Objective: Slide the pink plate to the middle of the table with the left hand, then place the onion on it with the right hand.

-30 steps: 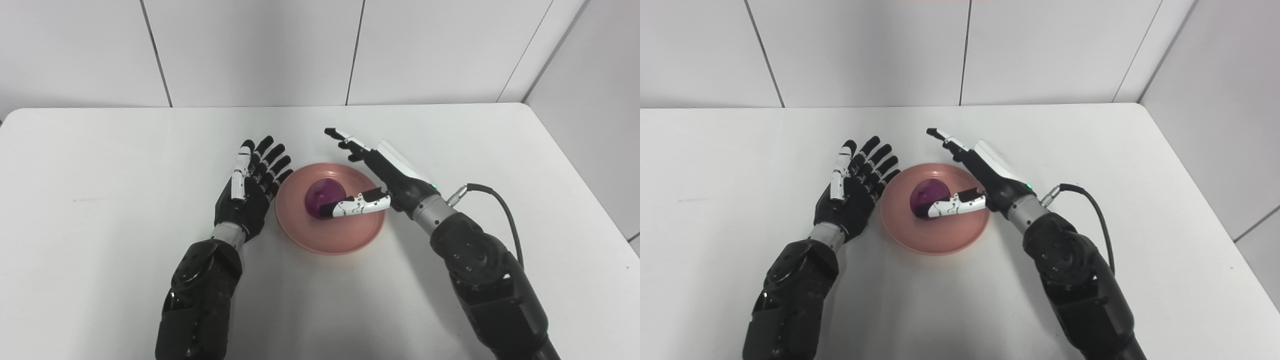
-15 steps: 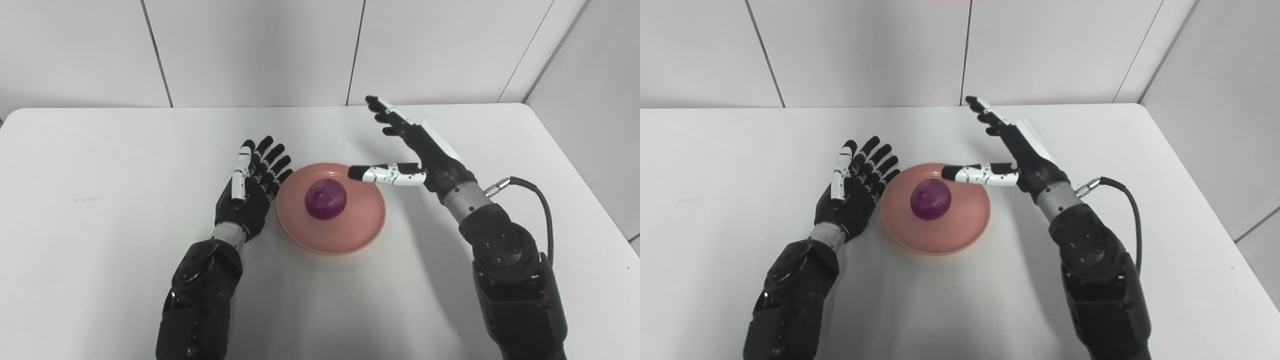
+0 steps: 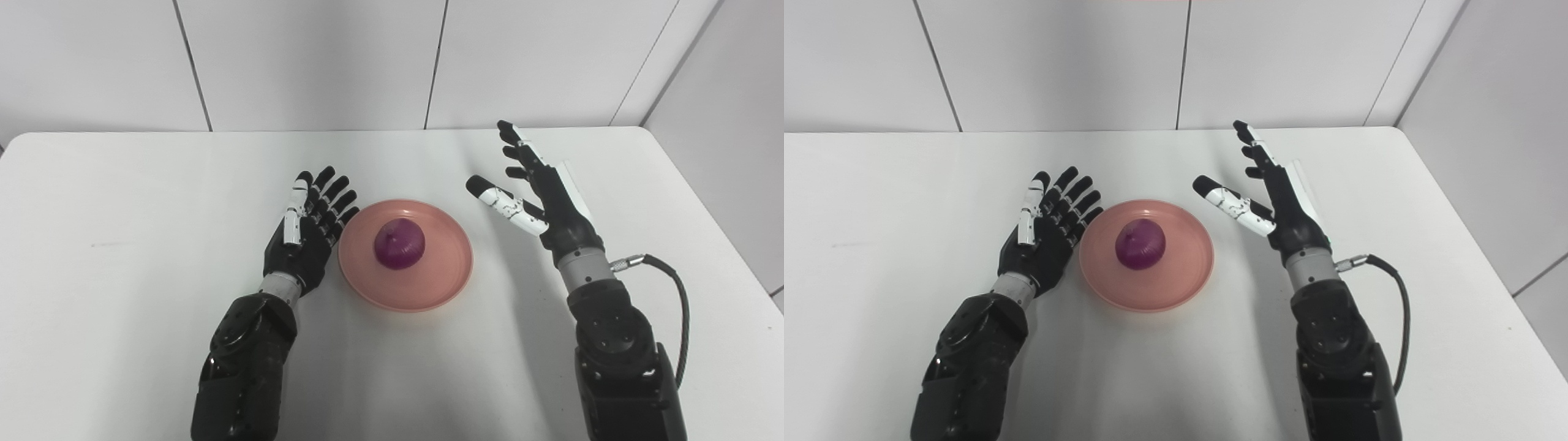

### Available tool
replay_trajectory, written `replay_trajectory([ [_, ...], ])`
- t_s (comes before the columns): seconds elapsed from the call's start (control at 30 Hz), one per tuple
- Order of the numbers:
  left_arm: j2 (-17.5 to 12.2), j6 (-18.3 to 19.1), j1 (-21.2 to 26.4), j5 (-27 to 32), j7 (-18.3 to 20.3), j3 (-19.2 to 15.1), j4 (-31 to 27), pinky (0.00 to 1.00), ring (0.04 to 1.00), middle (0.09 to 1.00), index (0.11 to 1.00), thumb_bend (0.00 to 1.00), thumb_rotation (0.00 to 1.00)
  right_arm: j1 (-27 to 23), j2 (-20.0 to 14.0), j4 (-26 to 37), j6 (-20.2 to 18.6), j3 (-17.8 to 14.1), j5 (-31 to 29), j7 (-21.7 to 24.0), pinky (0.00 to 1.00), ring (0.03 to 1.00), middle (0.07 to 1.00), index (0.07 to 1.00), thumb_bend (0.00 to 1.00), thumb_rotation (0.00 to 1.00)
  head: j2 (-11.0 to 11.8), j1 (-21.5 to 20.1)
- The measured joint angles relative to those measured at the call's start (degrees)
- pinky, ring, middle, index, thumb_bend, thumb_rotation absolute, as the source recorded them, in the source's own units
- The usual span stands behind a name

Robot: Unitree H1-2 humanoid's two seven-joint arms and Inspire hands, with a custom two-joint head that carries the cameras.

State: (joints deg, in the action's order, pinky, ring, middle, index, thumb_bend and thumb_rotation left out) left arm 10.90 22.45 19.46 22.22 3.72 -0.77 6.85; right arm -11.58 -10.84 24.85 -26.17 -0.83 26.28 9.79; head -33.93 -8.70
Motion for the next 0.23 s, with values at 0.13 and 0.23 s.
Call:
replay_trajectory([
  [0.13, -0.02, 0.00, -0.01, 0.00, 0.03, -0.03, -0.01, 0.92, 0.931, 0.943, 0.933, 0.44, 1.00, 1.18, 0.64, -0.16, -0.01, -0.05, -0.11, -1.72, 0.88, 0.933, 0.958, 0.970, 0.78, 0.99, 0.00, -0.09],
  [0.23, -0.09, 0.00, -0.01, -0.01, 0.07, -0.02, -0.01, 0.92, 0.933, 0.945, 0.935, 0.43, 1.00, 1.38, 2.04, -0.53, 0.00, -0.85, -1.17, -3.32, 0.90, 0.925, 0.946, 0.977, 0.76, 1.00, 0.00, -0.09],
])
